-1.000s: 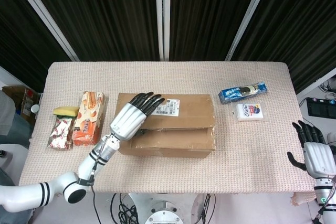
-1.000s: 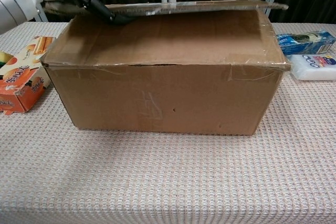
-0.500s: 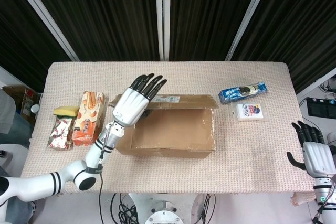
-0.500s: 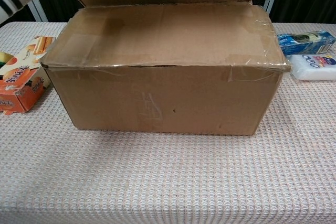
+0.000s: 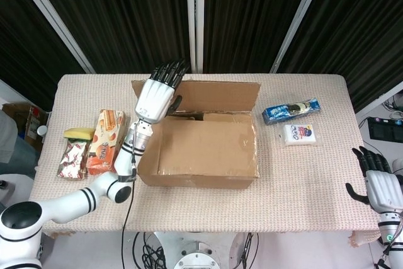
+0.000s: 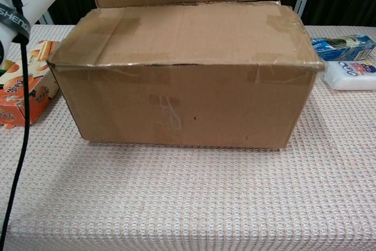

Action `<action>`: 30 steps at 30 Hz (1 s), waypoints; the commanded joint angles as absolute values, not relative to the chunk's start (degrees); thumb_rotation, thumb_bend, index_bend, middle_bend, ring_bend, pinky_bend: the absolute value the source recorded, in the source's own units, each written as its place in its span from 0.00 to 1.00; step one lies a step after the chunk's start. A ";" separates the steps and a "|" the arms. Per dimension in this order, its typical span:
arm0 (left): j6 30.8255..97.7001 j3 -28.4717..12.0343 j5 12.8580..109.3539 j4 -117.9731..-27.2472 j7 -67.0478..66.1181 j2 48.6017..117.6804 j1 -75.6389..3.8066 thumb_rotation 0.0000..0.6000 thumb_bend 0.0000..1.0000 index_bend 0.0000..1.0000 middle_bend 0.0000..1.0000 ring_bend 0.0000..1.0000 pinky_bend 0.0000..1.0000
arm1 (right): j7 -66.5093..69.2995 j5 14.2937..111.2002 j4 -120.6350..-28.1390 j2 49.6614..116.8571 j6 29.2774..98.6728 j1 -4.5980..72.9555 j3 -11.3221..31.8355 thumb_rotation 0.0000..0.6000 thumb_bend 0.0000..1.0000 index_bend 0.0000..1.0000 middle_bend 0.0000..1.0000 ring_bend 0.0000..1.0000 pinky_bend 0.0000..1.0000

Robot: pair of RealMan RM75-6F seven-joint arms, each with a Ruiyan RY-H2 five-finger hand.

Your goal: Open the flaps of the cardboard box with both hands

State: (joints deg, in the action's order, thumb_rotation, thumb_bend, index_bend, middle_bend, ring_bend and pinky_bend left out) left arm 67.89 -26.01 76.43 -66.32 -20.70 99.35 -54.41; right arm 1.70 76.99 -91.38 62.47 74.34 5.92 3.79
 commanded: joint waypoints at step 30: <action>76.11 -18.70 71.81 -95.29 -16.38 69.86 -35.56 1.00 0.11 0.05 0.07 0.09 0.19 | 3.57 85.31 -97.05 57.41 74.66 12.50 7.73 1.00 0.27 0.00 0.00 0.00 0.00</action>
State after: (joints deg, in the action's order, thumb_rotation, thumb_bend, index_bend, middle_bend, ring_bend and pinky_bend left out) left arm 74.37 -22.48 74.18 -85.18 -16.42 80.66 -44.44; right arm 3.47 83.99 -95.66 58.71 74.54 11.29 6.84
